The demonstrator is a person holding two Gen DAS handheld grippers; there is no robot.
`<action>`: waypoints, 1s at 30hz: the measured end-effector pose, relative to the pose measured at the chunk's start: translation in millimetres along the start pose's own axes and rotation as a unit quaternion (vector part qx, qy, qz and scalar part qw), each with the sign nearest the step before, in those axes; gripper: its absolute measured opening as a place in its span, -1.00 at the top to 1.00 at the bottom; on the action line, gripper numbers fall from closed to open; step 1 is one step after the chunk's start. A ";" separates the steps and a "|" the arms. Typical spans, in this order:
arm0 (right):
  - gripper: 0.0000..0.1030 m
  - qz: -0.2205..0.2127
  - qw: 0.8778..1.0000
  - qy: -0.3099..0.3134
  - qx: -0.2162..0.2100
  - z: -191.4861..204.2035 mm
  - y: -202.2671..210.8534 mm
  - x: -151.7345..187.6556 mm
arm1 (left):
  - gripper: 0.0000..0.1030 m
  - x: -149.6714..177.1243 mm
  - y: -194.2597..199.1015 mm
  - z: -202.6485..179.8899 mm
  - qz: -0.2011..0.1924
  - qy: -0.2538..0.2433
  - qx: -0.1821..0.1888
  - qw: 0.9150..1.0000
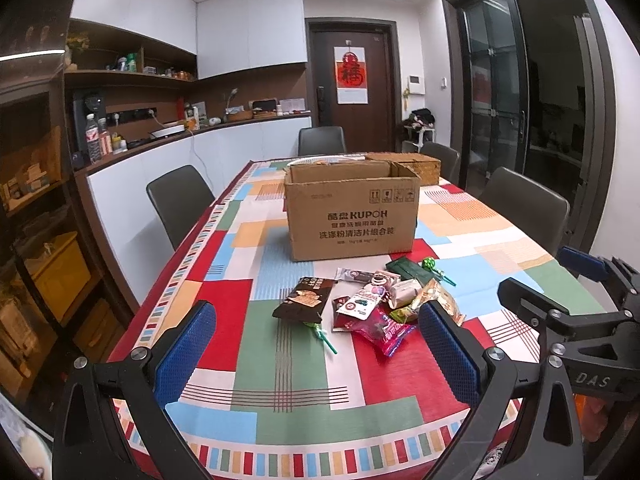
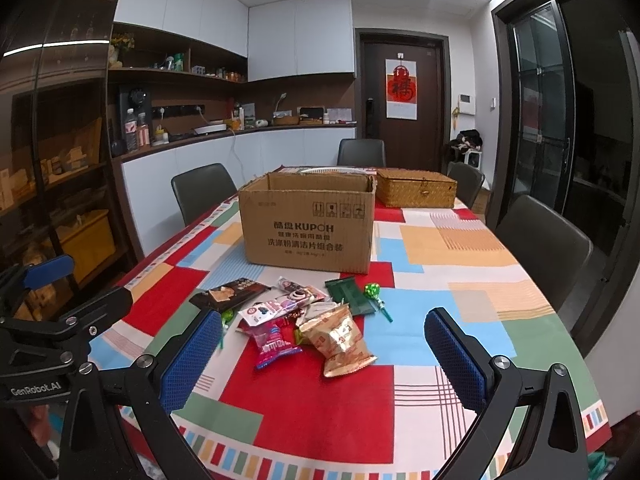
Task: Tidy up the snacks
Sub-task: 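Grasp the red-pink candy bag with the left gripper while the right grasps the Fortune biscuit bag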
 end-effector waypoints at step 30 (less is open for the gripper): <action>-0.49 0.154 0.985 0.033 -0.067 -44.1 -151.7 36.0 | -0.31 27.8 -175.4 -44.9 0.207 0.021 0.097 0.973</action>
Point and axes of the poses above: each gripper's, at about its wrist camera, not at the fingertips, and y roughly against the way its jaws point, z to its left, x to its underside, the point moved 1 cm from there along -y, roughly the way its jaws point
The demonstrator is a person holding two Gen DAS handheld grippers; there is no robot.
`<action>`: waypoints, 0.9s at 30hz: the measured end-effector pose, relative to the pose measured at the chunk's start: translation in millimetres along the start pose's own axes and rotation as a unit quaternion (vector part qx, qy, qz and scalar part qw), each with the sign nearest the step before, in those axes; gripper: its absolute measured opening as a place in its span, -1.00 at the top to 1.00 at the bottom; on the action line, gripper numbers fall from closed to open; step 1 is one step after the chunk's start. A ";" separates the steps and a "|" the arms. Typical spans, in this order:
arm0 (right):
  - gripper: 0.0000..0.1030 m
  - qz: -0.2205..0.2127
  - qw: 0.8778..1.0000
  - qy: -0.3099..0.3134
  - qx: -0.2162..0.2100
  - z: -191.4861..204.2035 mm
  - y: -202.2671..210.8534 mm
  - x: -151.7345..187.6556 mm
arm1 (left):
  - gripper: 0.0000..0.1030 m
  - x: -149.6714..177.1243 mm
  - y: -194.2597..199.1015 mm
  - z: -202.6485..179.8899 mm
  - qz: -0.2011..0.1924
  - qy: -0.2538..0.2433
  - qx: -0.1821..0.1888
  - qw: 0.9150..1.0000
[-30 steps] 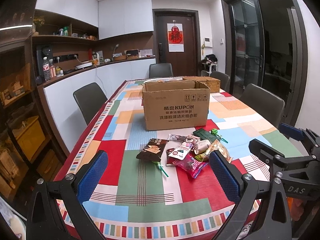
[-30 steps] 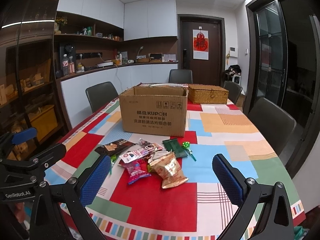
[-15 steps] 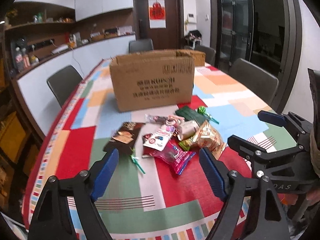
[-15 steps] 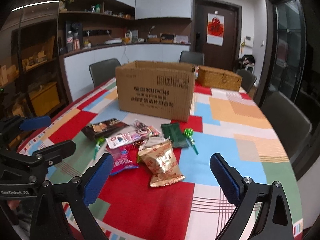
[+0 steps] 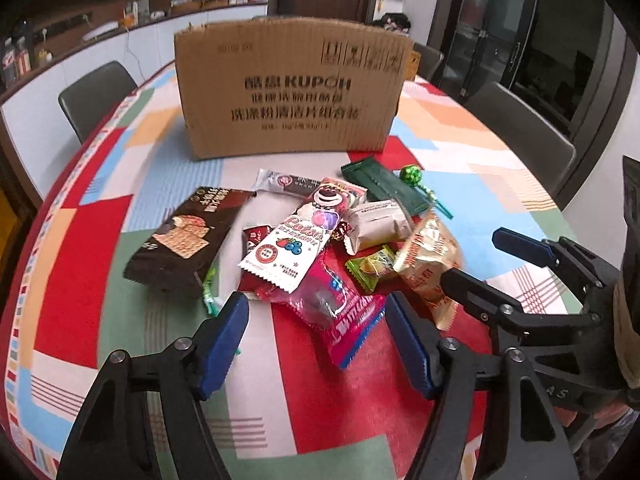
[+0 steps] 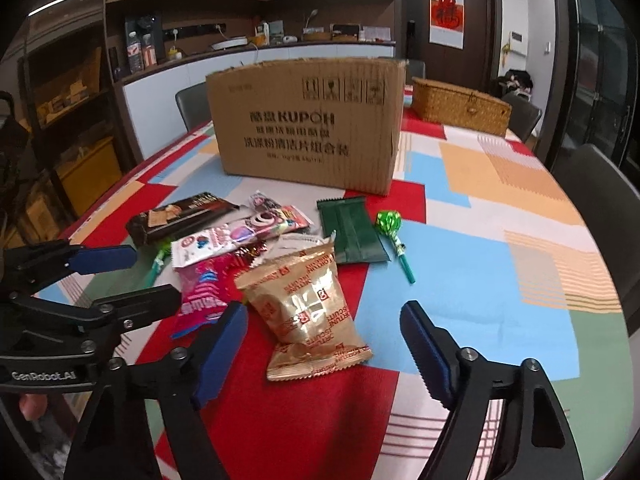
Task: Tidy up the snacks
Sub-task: 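Grasp the red-pink candy bag with the left gripper while the right grasps the Fortune biscuit bag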
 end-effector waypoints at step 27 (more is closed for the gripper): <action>0.20 0.071 0.995 -0.033 -0.068 -1.5 -41.1 -5.4 | 0.01 -25.2 -37.9 11.0 0.048 0.056 -0.003 0.997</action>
Point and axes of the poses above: each gripper's, at about its wrist camera, not at the fingertips, and y roughly against the way its jaws point, z to its left, x to its underside, the point moved 1 cm from there along -y, roughly the way its jaws point
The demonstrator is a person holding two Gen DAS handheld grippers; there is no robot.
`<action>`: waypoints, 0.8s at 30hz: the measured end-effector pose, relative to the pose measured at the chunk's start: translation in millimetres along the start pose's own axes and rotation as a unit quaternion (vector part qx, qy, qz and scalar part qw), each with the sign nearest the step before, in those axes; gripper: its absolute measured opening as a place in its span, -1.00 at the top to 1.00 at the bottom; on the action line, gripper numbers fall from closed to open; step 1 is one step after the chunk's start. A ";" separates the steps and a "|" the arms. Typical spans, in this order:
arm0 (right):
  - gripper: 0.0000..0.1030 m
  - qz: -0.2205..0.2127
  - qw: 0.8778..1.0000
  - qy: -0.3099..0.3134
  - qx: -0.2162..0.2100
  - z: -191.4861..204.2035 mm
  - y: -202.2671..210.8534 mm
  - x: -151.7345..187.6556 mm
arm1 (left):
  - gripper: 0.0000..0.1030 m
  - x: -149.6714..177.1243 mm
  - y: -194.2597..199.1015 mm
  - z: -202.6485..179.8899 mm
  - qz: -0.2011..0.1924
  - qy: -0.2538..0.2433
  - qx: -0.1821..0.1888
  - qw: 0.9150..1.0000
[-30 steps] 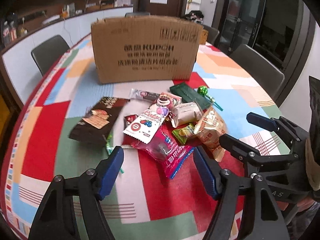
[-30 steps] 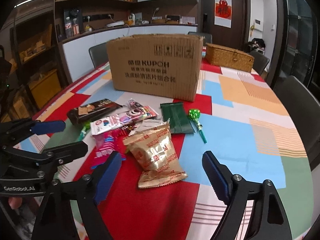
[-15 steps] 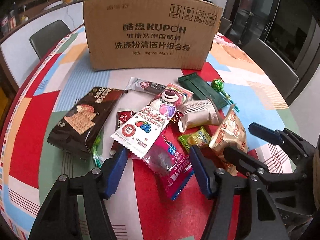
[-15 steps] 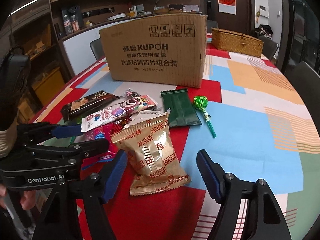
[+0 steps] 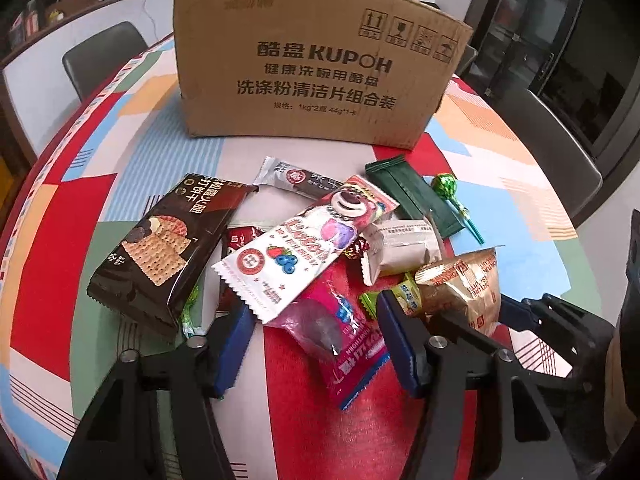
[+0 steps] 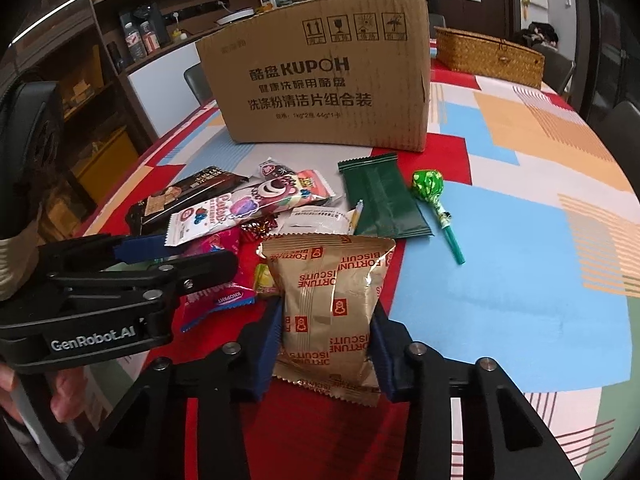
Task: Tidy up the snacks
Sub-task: 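Grasp the red-pink candy bag with the left gripper while the right grasps the Fortune biscuit bag, then lift the red-pink bag with the left gripper while the right lifts the biscuit bag toward the box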
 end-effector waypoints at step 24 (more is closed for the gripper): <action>0.24 0.018 1.000 -0.009 0.000 16.0 9.1 6.1 | 0.65 26.5 16.1 1.3 0.019 -0.021 0.044 0.999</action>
Point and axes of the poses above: each gripper's, at about its wrist camera, not at the fingertips, and y roughly against the way its jaws point, z to its left, x to its underside, the point moved 1 cm from there along -y, roughly the way its jaws point
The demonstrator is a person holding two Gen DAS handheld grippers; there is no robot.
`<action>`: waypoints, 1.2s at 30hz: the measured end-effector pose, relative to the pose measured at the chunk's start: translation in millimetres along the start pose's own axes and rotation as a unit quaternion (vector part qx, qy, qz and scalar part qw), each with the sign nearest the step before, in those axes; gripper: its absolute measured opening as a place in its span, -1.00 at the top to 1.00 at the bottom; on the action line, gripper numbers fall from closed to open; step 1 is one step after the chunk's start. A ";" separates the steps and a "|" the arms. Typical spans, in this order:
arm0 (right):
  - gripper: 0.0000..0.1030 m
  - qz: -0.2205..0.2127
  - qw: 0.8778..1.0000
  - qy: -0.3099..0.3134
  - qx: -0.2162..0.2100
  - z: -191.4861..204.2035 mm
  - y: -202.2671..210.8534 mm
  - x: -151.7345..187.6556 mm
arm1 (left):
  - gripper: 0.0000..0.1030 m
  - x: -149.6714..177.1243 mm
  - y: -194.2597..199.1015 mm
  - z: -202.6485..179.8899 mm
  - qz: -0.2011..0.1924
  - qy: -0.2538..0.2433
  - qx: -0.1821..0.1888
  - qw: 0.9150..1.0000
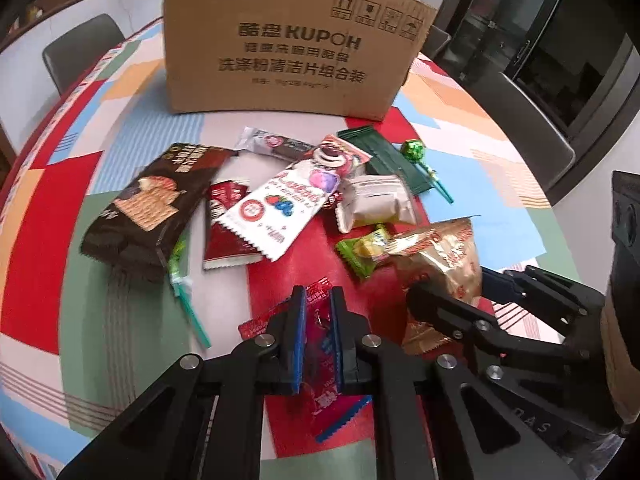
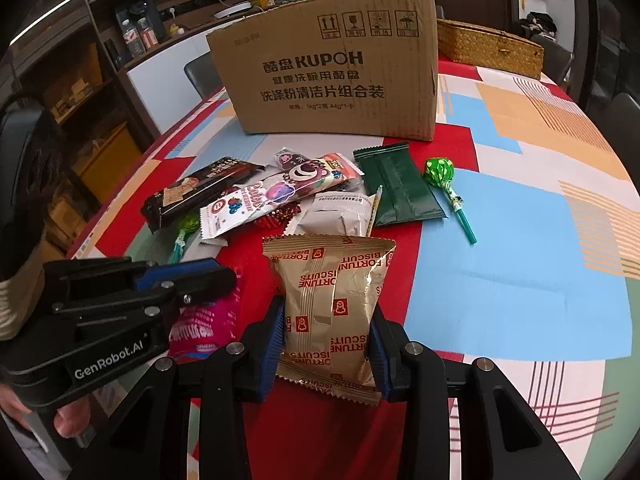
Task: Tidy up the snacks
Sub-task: 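Lift the red-pink bag with the left gripper while the right lifts the biscuit bag toward the box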
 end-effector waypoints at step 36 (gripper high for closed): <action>0.26 -0.018 1.000 -0.002 0.005 3.8 16.2 -5.4 | 0.34 -15.0 33.8 -3.1 -0.036 -0.019 -0.018 0.999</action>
Point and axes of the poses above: each gripper's, at about its wrist camera, not at the fingertips, and y roughly against the way its jaws point, z to its left, x to its underside, the point moved 1 cm from there along -y, roughly the way its jaws point
